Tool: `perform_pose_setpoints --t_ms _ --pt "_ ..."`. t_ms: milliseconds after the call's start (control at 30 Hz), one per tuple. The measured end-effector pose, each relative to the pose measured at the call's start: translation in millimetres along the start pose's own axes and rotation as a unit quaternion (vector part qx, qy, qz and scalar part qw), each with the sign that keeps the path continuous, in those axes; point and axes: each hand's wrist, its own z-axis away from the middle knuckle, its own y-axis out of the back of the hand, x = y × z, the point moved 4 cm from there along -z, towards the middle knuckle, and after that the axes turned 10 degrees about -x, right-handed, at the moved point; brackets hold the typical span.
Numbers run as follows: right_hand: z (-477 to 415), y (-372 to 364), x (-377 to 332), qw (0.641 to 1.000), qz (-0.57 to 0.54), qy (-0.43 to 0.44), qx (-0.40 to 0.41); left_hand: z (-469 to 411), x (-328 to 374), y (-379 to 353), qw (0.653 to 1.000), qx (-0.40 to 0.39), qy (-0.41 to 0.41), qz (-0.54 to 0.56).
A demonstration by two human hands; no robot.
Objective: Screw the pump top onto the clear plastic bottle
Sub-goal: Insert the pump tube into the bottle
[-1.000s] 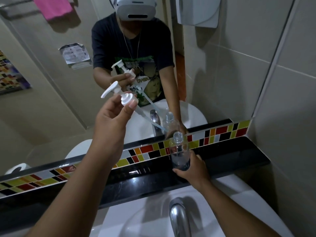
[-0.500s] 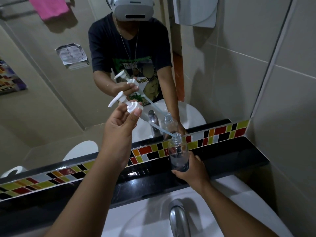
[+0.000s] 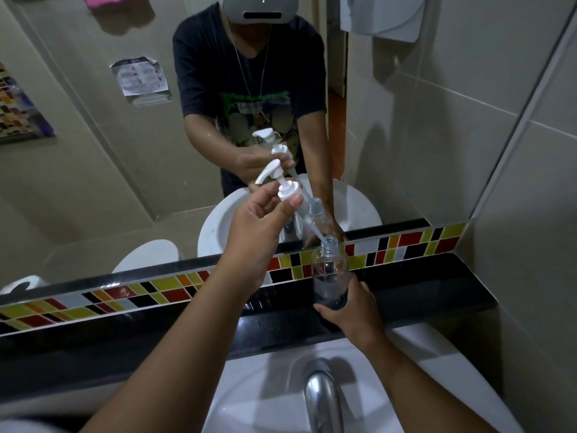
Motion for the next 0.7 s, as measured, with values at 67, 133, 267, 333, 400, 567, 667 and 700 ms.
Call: perform_pose_setpoints --t_ms 67,133,267,333,400,567,667,700 --pt "-1 -1 0 1.000 0.004 -0.005 -0.002 -2 -10 -2 1.000 -0.009 0.010 0.008" --pt "-3 -1 0 1.000 0.004 -0.008 -0.001 -4 -18 -4 1.000 -0.015 0.018 0.011" --pt "-2 -1 -2 1.000 0.008 0.004 0.008 -5 -31 -9 0.999 -0.028 0.031 0.007" --pt "0 0 -1 1.000 0.006 0.022 0.016 -5 -38 -12 0.999 -0.034 0.038 0.010" --pt "2 0 -1 0.999 0.005 0.033 0.018 -7 -44 -14 0.998 -0.041 0.042 0.003" --pt "2 1 -3 0.999 0.015 0.037 0.022 -9 -55 -23 0.997 -0.051 0.053 -0.035" --pt "1 1 -3 0.999 0.023 0.037 0.020 -10 -60 -28 0.996 -0.059 0.051 -0.048" --pt "1 1 -3 0.999 0.024 0.037 0.019 -10 -61 -29 0.996 -0.062 0.050 -0.049"
